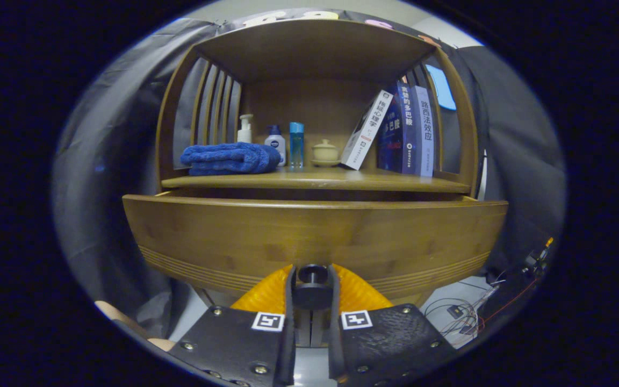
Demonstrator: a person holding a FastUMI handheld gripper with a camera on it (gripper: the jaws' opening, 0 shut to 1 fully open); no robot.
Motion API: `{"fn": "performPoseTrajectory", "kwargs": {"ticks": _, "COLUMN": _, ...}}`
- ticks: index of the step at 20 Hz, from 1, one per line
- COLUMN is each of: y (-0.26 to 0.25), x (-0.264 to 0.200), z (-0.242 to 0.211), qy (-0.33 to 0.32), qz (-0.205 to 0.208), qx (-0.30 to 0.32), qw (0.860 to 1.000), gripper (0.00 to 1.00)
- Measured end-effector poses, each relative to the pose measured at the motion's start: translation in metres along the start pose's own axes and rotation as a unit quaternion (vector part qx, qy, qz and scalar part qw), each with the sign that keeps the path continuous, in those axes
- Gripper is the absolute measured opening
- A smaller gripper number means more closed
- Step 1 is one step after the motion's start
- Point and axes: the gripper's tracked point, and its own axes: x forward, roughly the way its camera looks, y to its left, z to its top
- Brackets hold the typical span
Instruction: Pull open the drawer, take out the items inside it, and place them on the countertop above the cabinet.
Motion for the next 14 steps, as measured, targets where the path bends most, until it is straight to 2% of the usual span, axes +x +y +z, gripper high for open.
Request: {"fn": "performPoseTrajectory", "kwargs": {"ticks": 14, "y": 0.0, "x": -0.075, "z": -0.026, "qy": 0.033, "qz": 0.014, "qx": -0.004, "qw": 0.999, "gripper": 0.24}}
